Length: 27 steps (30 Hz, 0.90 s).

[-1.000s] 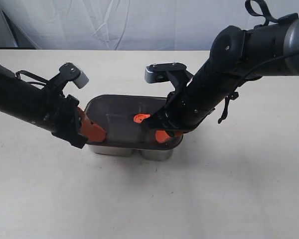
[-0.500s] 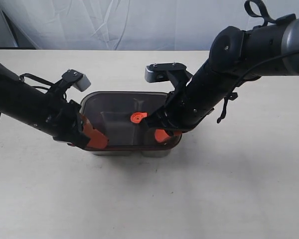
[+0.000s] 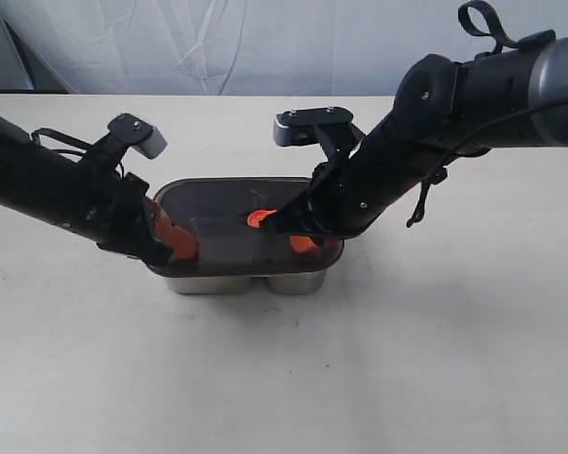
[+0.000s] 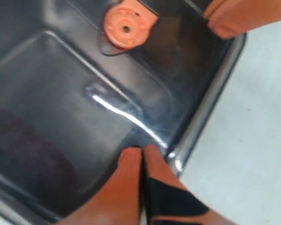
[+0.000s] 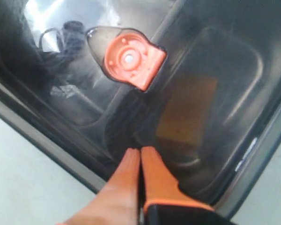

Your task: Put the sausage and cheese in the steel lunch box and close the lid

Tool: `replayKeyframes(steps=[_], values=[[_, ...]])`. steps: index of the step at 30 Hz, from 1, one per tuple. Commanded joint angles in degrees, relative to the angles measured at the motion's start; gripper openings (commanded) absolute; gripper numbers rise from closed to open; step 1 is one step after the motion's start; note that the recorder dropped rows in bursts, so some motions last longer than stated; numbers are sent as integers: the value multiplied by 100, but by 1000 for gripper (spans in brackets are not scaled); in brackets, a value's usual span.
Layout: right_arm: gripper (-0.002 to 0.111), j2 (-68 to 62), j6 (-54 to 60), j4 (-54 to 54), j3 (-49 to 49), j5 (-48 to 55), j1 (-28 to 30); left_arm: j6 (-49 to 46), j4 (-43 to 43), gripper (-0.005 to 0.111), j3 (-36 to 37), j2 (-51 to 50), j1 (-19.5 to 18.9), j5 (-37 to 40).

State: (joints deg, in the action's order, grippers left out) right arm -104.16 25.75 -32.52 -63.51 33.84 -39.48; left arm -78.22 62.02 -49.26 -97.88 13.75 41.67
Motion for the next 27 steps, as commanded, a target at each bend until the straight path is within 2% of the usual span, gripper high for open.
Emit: replayKeyframes(steps=[1,7,12,15,20,22,27], values=[[-1,150,24,94,37,-714,6,-35,-128,0,25,221,7,-572],[-1,674,13,201,37,-1160,6,-35,-177,0,25,702,7,-966],[-1,888,-116,544,37,-1093,6,-35,-325,0,25,1028,7,-1055],[-1,888,-984,1278,37,-1000,17,-12,-571,0,25,1194,7,-1043],[-1,784,-3493,3529,37,-603,17,451,-1139,0,25,1472,7,-1078],[-1,688,-4110,4198,37,-349,17,718,-1443,0,25,1576,7,-1138],[-1,255,-4179,4082,37,77,17,1729,-2338,0,25,1793,7,-1346]])
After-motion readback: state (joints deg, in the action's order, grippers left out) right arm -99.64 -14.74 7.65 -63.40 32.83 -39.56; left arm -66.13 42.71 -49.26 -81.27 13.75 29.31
